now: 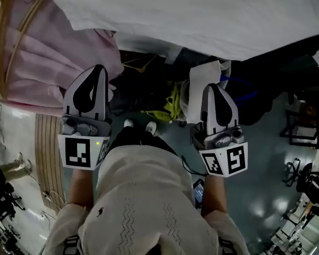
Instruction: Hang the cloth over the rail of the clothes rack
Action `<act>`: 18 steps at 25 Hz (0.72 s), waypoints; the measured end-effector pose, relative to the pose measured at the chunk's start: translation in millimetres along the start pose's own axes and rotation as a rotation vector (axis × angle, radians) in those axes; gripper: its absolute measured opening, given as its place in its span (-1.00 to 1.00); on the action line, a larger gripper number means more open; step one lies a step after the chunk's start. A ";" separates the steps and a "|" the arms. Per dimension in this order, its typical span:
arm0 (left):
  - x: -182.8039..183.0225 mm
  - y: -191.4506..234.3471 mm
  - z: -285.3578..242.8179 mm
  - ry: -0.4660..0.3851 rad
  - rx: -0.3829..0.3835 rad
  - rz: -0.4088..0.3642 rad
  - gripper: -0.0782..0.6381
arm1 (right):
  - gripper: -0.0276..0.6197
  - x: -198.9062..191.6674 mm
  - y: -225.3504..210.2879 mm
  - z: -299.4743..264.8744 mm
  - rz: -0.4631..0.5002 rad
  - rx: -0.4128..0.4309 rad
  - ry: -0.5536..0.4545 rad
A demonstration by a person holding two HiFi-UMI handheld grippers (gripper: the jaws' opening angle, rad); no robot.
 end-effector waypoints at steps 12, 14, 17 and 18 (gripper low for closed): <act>-51.3 -39.5 14.6 0.094 -0.170 0.162 -0.74 | -0.86 -66.3 81.2 -53.8 0.060 0.177 0.162; -57.3 -40.5 18.8 0.116 -0.178 0.161 -0.74 | -0.86 -70.0 87.9 -57.8 0.054 0.185 0.160; -64.9 -41.6 26.6 0.144 -0.176 0.168 -0.74 | -0.86 -78.5 92.8 -56.5 -0.011 0.181 0.153; -66.7 -43.0 29.5 0.150 -0.178 0.174 -0.74 | -0.86 -81.2 95.3 -54.9 -0.032 0.182 0.153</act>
Point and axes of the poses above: the fingertips, and each gripper's own axes: z backward along the fingers, y to its left, x out of its top, the point moved 6 cm from there along z, backward along the fingers, and after that the axes turned 15 degrees about x, right-handed, at the moved point
